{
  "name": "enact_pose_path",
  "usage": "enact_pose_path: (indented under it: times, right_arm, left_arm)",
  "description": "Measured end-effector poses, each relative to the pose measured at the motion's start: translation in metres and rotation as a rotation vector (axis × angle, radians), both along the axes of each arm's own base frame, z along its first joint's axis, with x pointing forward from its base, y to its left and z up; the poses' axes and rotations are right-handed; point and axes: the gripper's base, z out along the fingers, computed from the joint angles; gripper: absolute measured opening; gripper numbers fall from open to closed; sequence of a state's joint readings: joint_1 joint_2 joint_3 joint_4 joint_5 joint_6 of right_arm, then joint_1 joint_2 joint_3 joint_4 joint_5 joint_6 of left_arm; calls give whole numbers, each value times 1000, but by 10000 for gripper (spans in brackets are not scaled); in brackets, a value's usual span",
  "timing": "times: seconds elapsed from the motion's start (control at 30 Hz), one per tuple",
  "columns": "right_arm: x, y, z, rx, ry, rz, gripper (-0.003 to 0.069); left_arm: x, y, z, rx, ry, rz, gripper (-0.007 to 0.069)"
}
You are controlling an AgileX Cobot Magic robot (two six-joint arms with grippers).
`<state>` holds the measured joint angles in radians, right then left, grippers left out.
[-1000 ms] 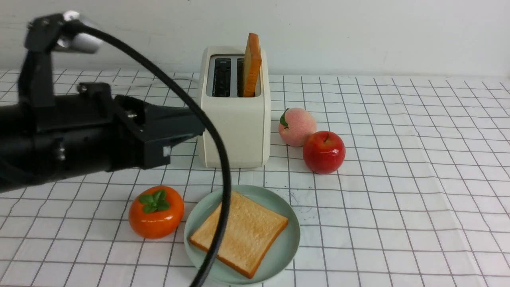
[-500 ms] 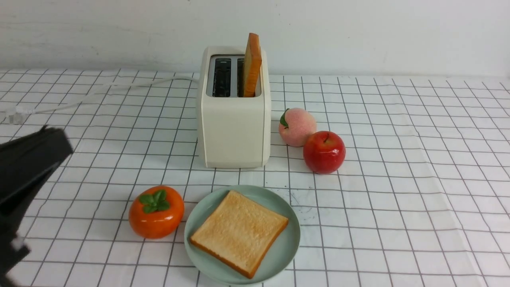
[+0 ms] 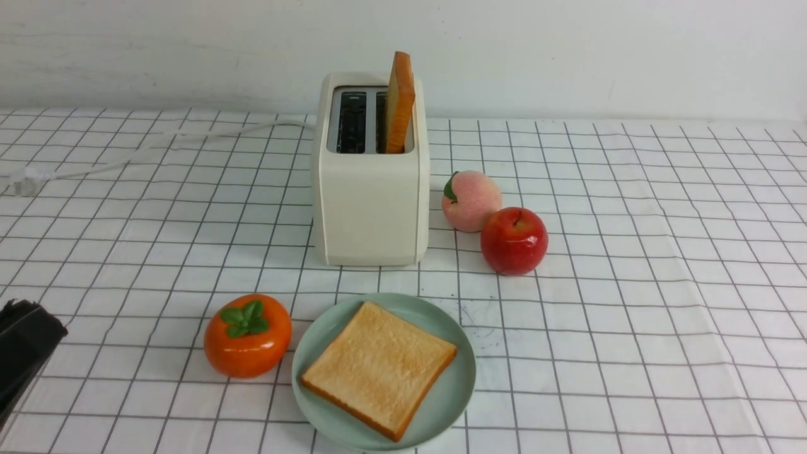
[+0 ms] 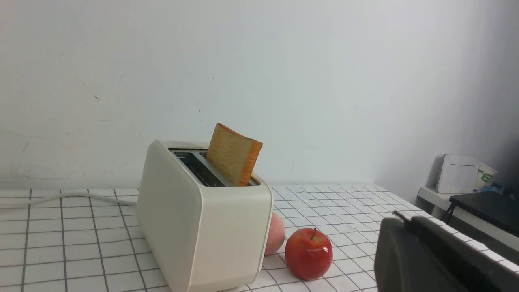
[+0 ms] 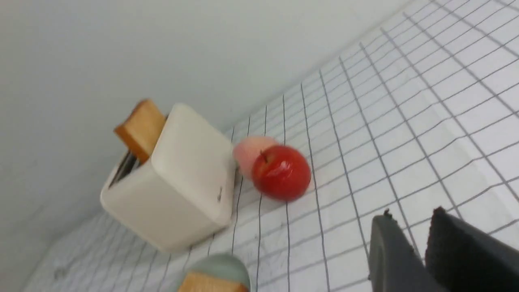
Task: Take toasted bread from bread machine on white checkered table place on plate.
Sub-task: 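Grasp the toast slice in the toaster and pull it up out of the slot with the right gripper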
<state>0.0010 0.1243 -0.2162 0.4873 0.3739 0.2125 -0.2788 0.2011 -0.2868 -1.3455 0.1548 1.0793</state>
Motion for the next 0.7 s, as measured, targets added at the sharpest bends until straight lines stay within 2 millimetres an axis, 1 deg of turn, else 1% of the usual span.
enact_pose_path:
  times: [0.03, 0.07, 0.1, 0.13, 0.17, 0.23, 0.3, 0.33, 0.37, 0.47, 0.5, 0.53, 0.63, 0.7]
  right_arm:
    - [2, 3, 16, -62, 31, 49, 114]
    - [6, 6, 22, -104, 89, 92, 99]
    - [13, 10, 43, -194, 135, 166, 80]
    - [15, 10, 41, -194, 163, 177, 78]
    - [30, 15, 61, -285, 259, 275, 63]
    - [48, 19, 74, -347, 381, 375, 55]
    - [64, 21, 80, -371, 468, 436, 54]
    - [69, 22, 81, -372, 481, 442, 54]
    - [85, 23, 85, -378, 538, 478, 54]
    - [116, 31, 91, -385, 601, 536, 54]
    - [118, 32, 91, -385, 604, 542, 54]
    - [134, 41, 94, -403, 617, 586, 54]
    - [156, 60, 98, -450, 618, 653, 54]
    - [165, 71, 99, -479, 609, 675, 54]
  left_arm:
    - [0, 0, 0, 0, 0, 0, -13]
    - [0, 0, 0, 0, 0, 0, -13]
    - [0, 0, 0, 0, 0, 0, -13]
    - [0, 0, 0, 0, 0, 0, -13]
    - [0, 0, 0, 0, 0, 0, -13]
    - [0, 0, 0, -1, 0, 1, -13]
    - [0, 0, 0, -1, 0, 1, -13]
    - [0, 0, 0, -1, 0, 1, -13]
    - [0, 0, 0, -1, 0, 1, -13]
    - [0, 0, 0, -1, 0, 2, -13]
    - [0, 0, 0, -1, 0, 2, -13]
    - [0, 0, 0, -1, 0, 2, -13]
    - [0, 0, 0, -1, 0, 1, -13]
    - [0, 0, 0, -1, 0, 1, -13]
